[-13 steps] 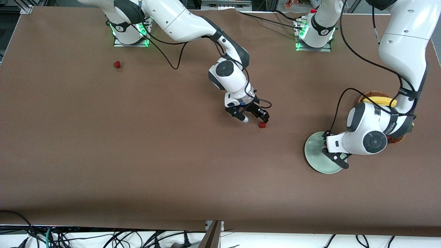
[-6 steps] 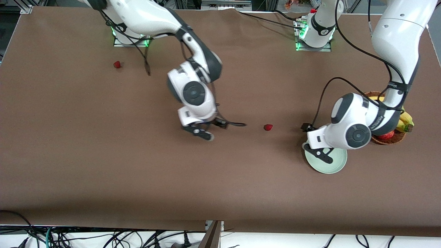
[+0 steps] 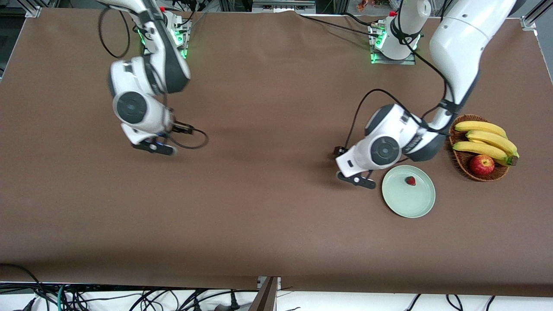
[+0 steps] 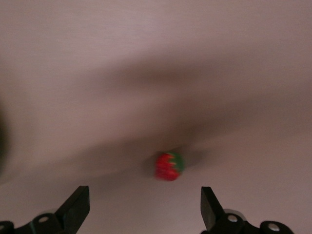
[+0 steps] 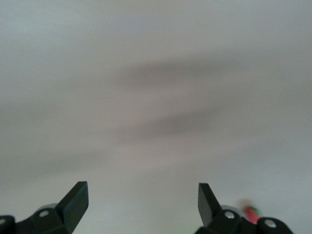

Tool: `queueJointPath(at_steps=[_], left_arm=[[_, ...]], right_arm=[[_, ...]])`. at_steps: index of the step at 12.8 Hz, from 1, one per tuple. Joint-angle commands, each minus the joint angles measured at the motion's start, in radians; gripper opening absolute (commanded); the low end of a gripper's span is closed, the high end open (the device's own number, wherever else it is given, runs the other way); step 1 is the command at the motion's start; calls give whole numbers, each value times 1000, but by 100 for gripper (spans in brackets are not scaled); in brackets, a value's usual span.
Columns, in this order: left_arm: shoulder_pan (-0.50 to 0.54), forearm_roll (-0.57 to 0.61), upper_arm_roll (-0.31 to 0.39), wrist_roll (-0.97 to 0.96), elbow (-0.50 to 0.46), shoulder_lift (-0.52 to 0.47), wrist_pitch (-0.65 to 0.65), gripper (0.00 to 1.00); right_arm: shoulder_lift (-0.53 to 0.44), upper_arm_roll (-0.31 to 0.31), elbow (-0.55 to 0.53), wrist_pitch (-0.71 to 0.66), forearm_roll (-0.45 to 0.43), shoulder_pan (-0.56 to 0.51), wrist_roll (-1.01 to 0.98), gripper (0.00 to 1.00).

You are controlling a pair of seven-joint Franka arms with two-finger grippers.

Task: Collect all strawberries into plate
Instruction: 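Grasp the second strawberry with the left gripper while the right gripper reaches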

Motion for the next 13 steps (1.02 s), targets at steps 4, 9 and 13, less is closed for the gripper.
queueJointPath(at_steps=[4, 9, 13], left_arm=[[5, 63, 23, -51, -156, 6, 228, 100], [17, 82, 22, -66, -153, 9, 219, 3], [30, 85, 22, -31, -44, -20, 5, 0]], right_arm=[[-226, -253, -516, 229, -39, 20, -129, 99], [-188, -437, -705, 387, -38, 19, -254, 99], [-181, -502, -764, 416, -35, -1, -319, 98]])
